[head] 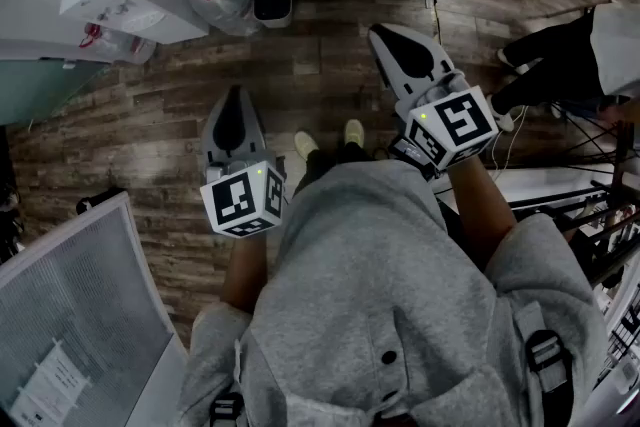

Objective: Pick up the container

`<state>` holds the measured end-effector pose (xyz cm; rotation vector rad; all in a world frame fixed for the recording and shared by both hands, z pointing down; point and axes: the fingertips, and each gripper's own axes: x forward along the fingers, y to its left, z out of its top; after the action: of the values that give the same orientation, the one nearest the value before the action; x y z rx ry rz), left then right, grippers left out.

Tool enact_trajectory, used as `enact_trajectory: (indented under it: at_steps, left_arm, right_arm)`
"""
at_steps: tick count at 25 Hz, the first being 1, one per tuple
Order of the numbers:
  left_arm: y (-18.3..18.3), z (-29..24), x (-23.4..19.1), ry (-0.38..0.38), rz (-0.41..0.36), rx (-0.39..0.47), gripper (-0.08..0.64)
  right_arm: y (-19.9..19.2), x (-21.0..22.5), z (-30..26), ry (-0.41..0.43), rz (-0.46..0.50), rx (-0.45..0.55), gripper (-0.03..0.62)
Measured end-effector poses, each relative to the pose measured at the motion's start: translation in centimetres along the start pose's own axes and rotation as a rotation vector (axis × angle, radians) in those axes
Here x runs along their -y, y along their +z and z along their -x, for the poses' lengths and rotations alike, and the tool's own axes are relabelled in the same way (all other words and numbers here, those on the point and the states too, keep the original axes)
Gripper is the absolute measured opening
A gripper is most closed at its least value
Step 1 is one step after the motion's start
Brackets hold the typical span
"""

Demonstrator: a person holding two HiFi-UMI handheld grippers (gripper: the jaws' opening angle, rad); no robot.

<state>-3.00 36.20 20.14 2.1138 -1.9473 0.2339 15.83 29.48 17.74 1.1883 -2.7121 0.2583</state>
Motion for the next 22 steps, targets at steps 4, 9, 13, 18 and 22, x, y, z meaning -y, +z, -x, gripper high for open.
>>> enact_trajectory:
  at_steps: [4,9,13,18,22]
  left_arm:
    - [0.5,-0.2,0.1,0.000,-0.003,-0.009,0.025]
    - [1.0,-0.4,0.1,-0.005,-0.005,0.006,0.025]
    - [1.2,-0.2,0.0,-0.010,-0.013,0.012,0.025]
    - [1.3,0.2,-1.8,-0.001,0.000,0.017,0.025]
    - [1.4,0.2,-3.3,-0.001,0.012,0.020,0.025]
  right_arm:
    - [-0.7,-0.8,0.3,-0.044,-0.089,0.018,0.026]
    - [-0.7,-2.1,-0.4,-0.022,-0.077,0.018,0.025]
    - [-1.0,-2.4,-0.7,-0.018,-0.159,0.028,0.026]
    - [-0.9,-3.6,-1.8,-0.018,-0.140,0.025,0.025]
    - [-0.6,-4.8,-2.8,-0.004,-0.134,0.034,0.025]
